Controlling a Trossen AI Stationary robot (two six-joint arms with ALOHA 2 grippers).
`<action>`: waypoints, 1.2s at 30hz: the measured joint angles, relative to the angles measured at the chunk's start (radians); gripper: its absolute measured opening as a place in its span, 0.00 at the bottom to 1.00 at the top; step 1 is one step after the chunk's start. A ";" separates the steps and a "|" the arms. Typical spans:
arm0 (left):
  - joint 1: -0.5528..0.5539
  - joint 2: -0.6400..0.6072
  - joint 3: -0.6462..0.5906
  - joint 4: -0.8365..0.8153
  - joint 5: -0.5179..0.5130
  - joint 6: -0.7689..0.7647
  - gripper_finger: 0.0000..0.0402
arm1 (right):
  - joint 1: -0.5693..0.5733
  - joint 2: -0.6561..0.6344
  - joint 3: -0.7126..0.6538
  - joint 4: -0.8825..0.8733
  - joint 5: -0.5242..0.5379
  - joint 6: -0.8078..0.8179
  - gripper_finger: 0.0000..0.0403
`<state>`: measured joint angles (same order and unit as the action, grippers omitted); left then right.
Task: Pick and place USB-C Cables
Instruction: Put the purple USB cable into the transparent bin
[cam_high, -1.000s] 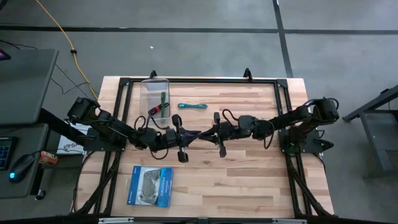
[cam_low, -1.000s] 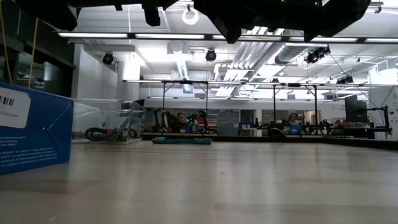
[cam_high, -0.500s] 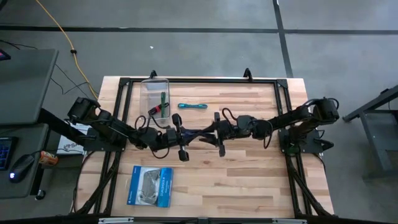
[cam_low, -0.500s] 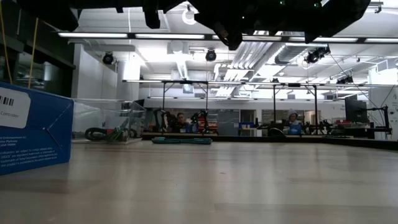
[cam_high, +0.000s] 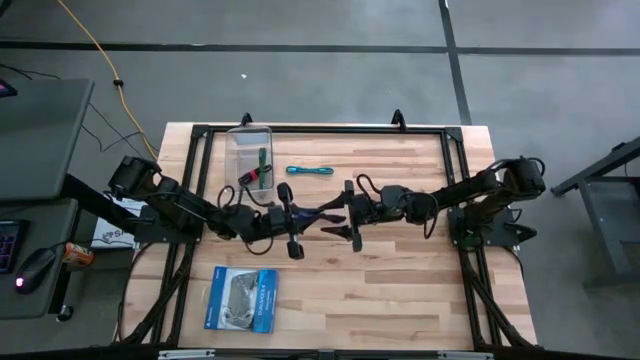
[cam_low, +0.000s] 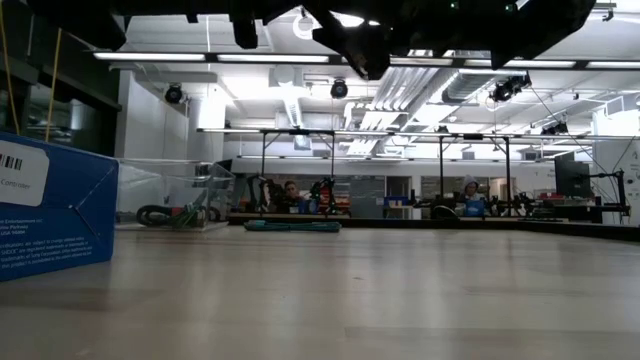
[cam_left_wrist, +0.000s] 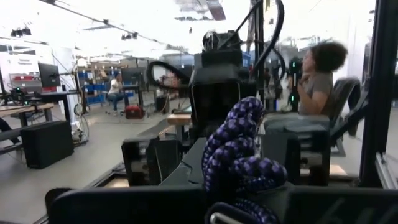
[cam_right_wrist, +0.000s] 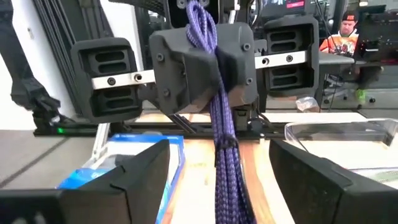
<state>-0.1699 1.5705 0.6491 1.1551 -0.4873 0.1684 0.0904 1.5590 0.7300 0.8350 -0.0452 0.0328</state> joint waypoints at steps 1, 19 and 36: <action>0.000 -0.009 0.000 -0.027 -0.002 0.000 0.00 | -0.001 -0.013 0.000 -0.023 0.003 -0.010 0.66; -0.002 -0.528 -0.021 -1.011 0.040 -0.288 0.00 | 0.001 -0.565 -0.308 -0.250 0.345 -0.030 0.67; 0.028 -0.668 -0.154 -0.972 0.147 -0.296 0.00 | 0.017 -0.721 -0.370 -0.232 0.156 -0.013 0.67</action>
<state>-0.1417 0.9024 0.4946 0.1833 -0.3403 -0.1280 0.1074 0.8379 0.3603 0.6029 0.1108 0.0196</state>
